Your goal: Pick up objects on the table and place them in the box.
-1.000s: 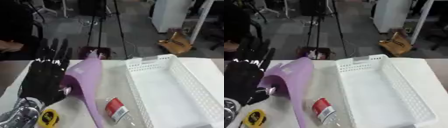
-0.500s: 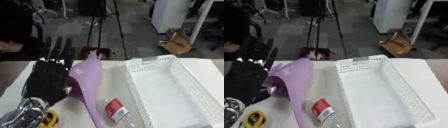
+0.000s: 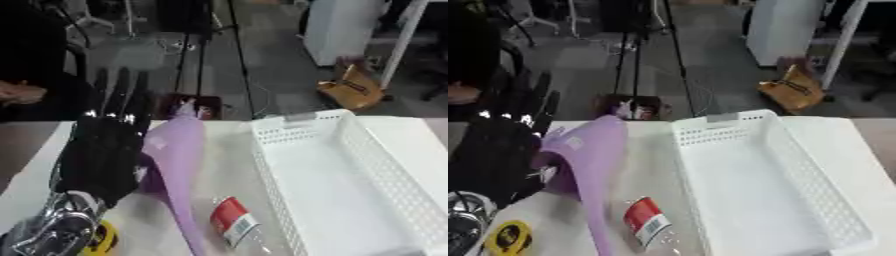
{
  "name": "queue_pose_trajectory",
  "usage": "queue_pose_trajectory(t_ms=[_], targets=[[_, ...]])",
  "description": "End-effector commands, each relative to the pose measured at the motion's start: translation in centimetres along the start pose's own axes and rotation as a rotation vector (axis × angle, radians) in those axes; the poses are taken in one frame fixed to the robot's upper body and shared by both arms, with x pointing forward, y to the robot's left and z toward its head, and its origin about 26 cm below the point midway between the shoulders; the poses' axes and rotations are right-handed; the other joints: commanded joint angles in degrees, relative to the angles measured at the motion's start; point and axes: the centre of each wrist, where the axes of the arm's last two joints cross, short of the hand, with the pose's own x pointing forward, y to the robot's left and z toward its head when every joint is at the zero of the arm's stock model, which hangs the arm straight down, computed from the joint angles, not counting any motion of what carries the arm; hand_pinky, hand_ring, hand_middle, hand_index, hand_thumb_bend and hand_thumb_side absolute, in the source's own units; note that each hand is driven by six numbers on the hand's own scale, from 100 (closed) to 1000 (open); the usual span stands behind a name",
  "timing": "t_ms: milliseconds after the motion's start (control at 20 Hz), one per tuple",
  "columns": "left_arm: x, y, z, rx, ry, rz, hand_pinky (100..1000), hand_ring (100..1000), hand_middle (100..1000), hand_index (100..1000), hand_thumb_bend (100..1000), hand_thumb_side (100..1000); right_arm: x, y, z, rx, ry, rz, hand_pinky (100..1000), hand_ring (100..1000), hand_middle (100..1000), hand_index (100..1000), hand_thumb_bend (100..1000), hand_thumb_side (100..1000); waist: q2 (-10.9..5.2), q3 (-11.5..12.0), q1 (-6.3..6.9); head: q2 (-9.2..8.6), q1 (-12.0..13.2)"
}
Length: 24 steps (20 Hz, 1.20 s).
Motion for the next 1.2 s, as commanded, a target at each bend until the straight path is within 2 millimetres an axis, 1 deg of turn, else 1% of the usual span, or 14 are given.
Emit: queue_pose_trajectory(t_ms=[50,250,350,600,850,1100,1200], targets=[[-0.5,0.6,-0.4,0.012,0.014,-0.001,1000,1000,980,955,726,575,0.5,0.1,-0.8,-0.013,-0.037,-0.029,594,555,528,592,100,490,-1.01,-0.2,-0.14,-0.81,0.2],[-0.2,0.5,-0.2,-0.020,0.002,-0.009,1000,1000,987,977,771,576,0.5,0.2,-0.8,-0.015,-0.035,-0.031,594,555,528,592,100,489,-0.91,-0.2,-0.19,-1.05,0.3],[-0.1,0.3,0.1,-0.028,0.010,-0.013,1000,1000,988,979,784,581,0.5,0.2,-0.8,-0.017,-0.032,-0.034,594,555,528,592,100,489,-0.77,-0.3,-0.29,-1.56,0.3],[0.2,0.2,0.4,-0.032,0.016,-0.028,1000,1000,990,979,794,576,0.5,0.3,-0.7,-0.018,-0.030,-0.037,594,556,528,592,100,489,-0.69,-0.4,-0.40,-2.18,0.2],[0.2,-0.1,0.6,-0.039,0.006,-0.068,1000,1000,996,981,860,544,0.5,0.3,-0.7,-0.017,-0.028,-0.039,594,556,529,592,100,490,-0.65,-0.4,-0.49,-2.24,0.2],[0.1,-0.4,0.9,-0.032,0.001,-0.105,1000,1000,997,983,871,537,0.5,0.3,-0.7,-0.018,-0.027,-0.041,595,557,529,592,100,489,-0.59,-0.4,-0.49,-2.14,0.1],[0.1,-0.5,0.9,-0.020,0.008,-0.113,1000,1000,995,983,894,519,0.5,0.3,-0.7,-0.018,-0.026,-0.042,595,557,529,592,100,490,-0.58,-0.4,-0.55,-2.15,0.1]])
